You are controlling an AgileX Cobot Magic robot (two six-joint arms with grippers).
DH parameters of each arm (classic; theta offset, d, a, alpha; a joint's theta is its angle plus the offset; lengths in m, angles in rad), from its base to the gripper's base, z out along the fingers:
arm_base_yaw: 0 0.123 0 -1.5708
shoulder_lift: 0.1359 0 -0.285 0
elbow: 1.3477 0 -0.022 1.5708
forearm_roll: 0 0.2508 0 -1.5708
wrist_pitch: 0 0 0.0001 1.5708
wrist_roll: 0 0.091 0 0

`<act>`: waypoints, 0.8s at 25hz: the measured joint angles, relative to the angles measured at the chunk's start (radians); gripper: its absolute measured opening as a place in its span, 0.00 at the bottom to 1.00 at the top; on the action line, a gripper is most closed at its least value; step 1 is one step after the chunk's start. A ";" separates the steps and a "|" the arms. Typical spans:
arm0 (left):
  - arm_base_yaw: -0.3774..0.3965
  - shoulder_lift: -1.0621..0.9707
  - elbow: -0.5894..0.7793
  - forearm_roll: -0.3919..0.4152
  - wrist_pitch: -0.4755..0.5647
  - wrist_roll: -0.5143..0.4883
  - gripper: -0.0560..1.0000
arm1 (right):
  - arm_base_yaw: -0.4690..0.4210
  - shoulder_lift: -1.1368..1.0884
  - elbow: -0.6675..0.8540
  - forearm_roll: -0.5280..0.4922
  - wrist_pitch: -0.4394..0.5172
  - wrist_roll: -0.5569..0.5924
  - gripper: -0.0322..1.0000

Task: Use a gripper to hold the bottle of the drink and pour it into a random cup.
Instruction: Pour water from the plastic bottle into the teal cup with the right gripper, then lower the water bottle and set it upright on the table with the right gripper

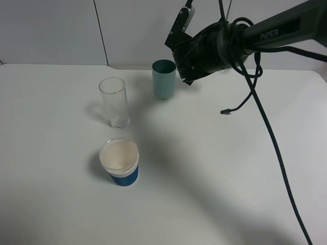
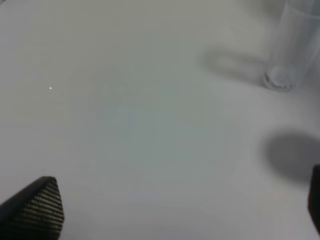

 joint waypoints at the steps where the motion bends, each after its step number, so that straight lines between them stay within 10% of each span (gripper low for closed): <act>1: 0.000 0.000 0.000 0.000 0.000 0.000 0.99 | -0.001 -0.003 0.000 0.016 -0.002 0.000 0.56; 20: 0.000 0.000 0.000 0.000 0.000 0.000 0.99 | -0.121 -0.102 0.000 0.504 -0.271 -0.204 0.56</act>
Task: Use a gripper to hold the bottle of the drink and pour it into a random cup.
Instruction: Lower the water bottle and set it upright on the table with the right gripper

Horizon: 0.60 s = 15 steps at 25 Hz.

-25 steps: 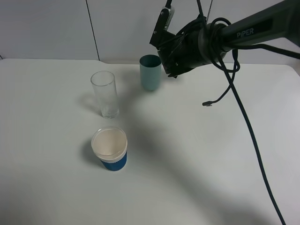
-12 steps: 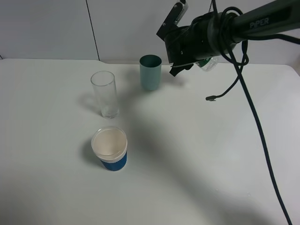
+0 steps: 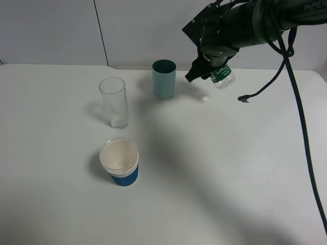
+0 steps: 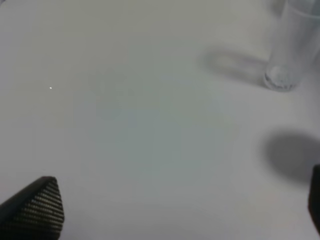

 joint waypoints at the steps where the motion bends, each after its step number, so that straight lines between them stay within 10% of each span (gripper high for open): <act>1: 0.000 0.000 0.000 0.000 0.000 0.000 0.99 | -0.005 0.000 0.000 0.030 -0.016 -0.032 0.56; 15: 0.000 0.000 0.000 0.000 0.000 0.000 0.99 | -0.096 -0.040 0.000 0.400 -0.166 -0.375 0.56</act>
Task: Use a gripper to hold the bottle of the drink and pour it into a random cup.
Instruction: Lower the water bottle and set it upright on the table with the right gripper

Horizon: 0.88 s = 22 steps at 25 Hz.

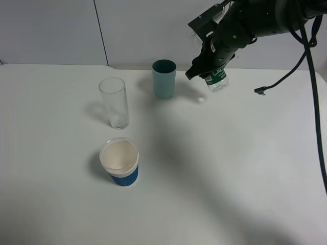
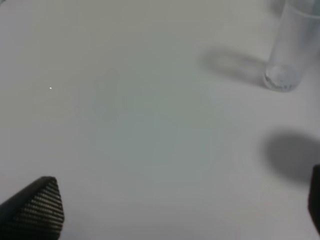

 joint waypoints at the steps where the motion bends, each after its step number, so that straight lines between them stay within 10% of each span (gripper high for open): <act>1: 0.000 0.000 0.000 0.000 0.000 0.000 0.99 | -0.007 0.000 0.004 0.012 -0.013 -0.016 0.56; 14: 0.000 0.000 0.000 0.000 0.000 0.000 0.99 | -0.106 -0.057 0.302 0.065 -0.398 -0.123 0.56; 22: 0.000 0.000 0.000 0.000 0.000 0.000 0.99 | -0.138 -0.126 0.467 -0.087 -0.688 -0.124 0.56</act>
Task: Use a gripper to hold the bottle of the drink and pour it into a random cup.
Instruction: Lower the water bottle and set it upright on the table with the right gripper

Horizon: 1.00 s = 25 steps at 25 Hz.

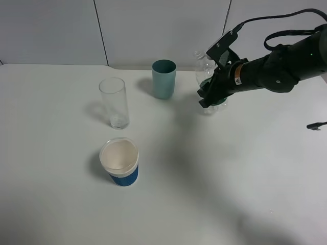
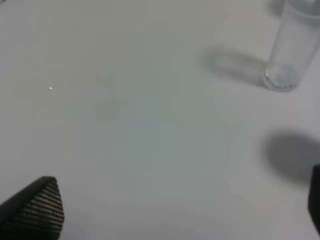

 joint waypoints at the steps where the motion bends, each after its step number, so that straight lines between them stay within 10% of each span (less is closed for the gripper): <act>1: 0.000 0.000 0.000 0.000 0.000 0.000 0.99 | -0.002 -0.005 0.012 -0.020 -0.032 -0.001 0.56; 13: 0.000 0.000 0.000 0.000 0.000 0.000 0.99 | -0.014 -0.012 0.030 -0.036 -0.206 -0.003 0.56; 25: 0.000 0.000 0.000 0.000 0.000 0.000 0.99 | -0.045 -0.012 0.030 0.204 -0.219 -0.063 0.56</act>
